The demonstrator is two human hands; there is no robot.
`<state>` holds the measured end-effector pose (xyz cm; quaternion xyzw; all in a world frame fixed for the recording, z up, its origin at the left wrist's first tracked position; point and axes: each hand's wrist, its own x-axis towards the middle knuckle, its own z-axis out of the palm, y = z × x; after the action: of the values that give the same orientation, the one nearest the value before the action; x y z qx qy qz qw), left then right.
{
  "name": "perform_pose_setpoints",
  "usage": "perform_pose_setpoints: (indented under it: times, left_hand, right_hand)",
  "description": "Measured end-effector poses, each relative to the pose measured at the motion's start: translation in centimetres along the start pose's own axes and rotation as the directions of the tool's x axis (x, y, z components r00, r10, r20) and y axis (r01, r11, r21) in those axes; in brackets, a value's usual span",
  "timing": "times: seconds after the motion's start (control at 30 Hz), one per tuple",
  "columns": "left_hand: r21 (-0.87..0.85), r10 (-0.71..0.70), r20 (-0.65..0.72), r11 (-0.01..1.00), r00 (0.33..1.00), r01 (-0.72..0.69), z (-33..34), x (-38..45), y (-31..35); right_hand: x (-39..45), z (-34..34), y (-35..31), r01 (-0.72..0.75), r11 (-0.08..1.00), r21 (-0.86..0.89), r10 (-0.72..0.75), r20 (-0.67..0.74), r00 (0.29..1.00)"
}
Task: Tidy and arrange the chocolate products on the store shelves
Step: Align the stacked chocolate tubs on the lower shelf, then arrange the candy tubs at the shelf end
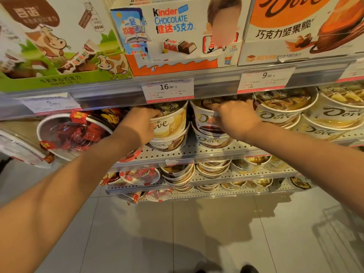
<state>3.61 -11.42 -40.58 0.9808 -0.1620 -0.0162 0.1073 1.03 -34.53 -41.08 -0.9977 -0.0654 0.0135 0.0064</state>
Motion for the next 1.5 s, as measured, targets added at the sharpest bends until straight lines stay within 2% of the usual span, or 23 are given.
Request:
perform_pose_setpoints:
  times: [0.1,0.27,0.37,0.53,0.63,0.73,0.8,0.9,1.0,1.1,1.27,1.4,1.5]
  left_hand:
    - [-0.018,0.026,-0.007,1.000,1.000,-0.026,0.4,0.0,0.2]
    - [-0.036,-0.012,-0.010,0.999,1.000,0.012,0.2,0.2,0.4]
    - [-0.013,-0.023,-0.007,1.000,1.000,0.023,0.2,0.2,0.8]
    - [0.010,-0.051,0.004,0.999,0.999,0.051,0.0,0.0,1.4]
    - [0.071,-0.062,0.045,0.996,0.997,0.059,0.1,-0.5,1.7]
    - [0.234,-0.054,0.156,0.972,0.986,0.017,0.2,-1.2,1.8]
    - [0.274,-0.023,0.145,0.962,0.989,-0.018,-0.2,-2.1,1.8]
    - [0.275,0.083,0.060,0.957,0.995,-0.096,-1.3,-4.5,1.3]
    - [0.308,0.237,-0.036,0.927,0.971,-0.215,-2.4,-7.6,-0.9]
    - [0.308,0.270,-0.133,0.926,0.954,-0.219,-4.0,-10.4,-4.2]
    - [0.349,0.173,-0.146,0.930,0.974,-0.113,-7.3,-12.6,-10.8]
    - [0.377,0.275,-0.129,0.902,0.953,-0.210,-8.3,-13.3,-16.2]
    - [0.237,0.228,-0.160,0.953,0.961,-0.187,-8.2,-13.0,-17.4]
  right_hand:
    - [-0.1,0.3,-0.2,-0.025,0.999,0.020,0.026,-0.030,0.999]
    - [0.2,1.0,-1.1,-0.062,0.998,0.020,0.064,-0.109,0.992]
    - [0.4,1.4,-1.0,-0.014,0.999,-0.053,0.009,-0.093,0.996]
    - [0.4,1.1,-0.6,0.017,0.997,-0.072,-0.021,-0.051,0.999]
    - [0.2,0.7,-0.8,0.028,0.995,-0.092,-0.029,-0.009,1.000]
    - [-0.2,0.1,-0.7,0.039,0.999,-0.028,-0.039,0.004,0.999]
    - [-0.9,-0.3,-0.9,0.094,0.995,0.024,-0.092,-0.087,0.992]
    - [-2.5,-1.2,-2.4,0.288,0.956,0.056,-0.265,-0.255,0.930]
    - [-3.3,-1.7,-5.3,0.412,0.901,0.135,-0.366,-0.273,0.889]
    - [-3.7,-1.7,-9.6,0.378,0.876,0.299,-0.324,-0.215,0.921]
    - [-1.7,-1.7,-17.3,0.233,0.824,0.516,-0.180,-0.151,0.972]
    - [0.6,-1.6,-21.2,0.099,0.807,0.582,-0.046,-0.106,0.993]
    - [1.0,-1.6,-22.9,0.002,0.769,0.639,0.043,-0.055,0.998]
